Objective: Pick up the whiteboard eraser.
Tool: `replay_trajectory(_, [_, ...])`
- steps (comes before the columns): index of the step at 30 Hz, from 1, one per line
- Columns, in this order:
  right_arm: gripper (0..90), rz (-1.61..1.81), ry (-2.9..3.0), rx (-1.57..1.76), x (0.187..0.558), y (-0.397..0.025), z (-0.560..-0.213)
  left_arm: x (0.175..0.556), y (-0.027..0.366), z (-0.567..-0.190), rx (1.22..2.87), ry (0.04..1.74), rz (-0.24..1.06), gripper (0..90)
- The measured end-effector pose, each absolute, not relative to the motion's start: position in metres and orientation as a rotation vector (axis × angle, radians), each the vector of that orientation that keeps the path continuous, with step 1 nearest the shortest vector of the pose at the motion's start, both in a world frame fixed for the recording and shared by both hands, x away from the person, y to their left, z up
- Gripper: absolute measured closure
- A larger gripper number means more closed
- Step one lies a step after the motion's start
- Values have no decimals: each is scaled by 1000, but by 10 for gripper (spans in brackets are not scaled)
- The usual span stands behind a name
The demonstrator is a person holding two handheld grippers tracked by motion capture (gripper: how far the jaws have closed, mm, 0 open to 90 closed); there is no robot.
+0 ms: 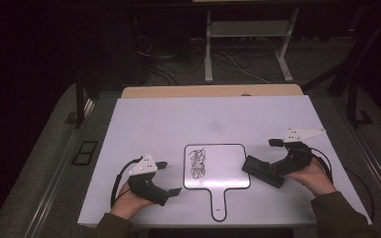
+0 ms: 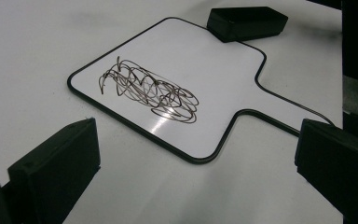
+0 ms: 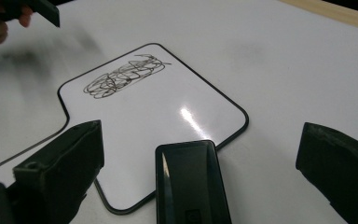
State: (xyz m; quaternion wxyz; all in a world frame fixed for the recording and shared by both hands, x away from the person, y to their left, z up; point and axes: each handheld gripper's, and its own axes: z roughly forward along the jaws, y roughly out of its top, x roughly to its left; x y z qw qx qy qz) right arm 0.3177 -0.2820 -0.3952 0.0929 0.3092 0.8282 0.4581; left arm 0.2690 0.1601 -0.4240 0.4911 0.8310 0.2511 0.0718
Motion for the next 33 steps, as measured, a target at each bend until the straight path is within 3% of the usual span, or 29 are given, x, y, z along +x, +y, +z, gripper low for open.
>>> replay_trajectory(18, [0, 1030, 2645, 865, 324, -274, -407, 270, 161, -424, 2017, 610, 171, 0])
replay_trajectory(27, [43, 956, 2685, 861, 322, -273, -411, 270, 162, -425, 2015, 613, 173, 0])
replay_trajectory(33, [134, 909, 2692, 860, 320, -273, -416, 270, 163, -425, 2015, 616, 169, 0])
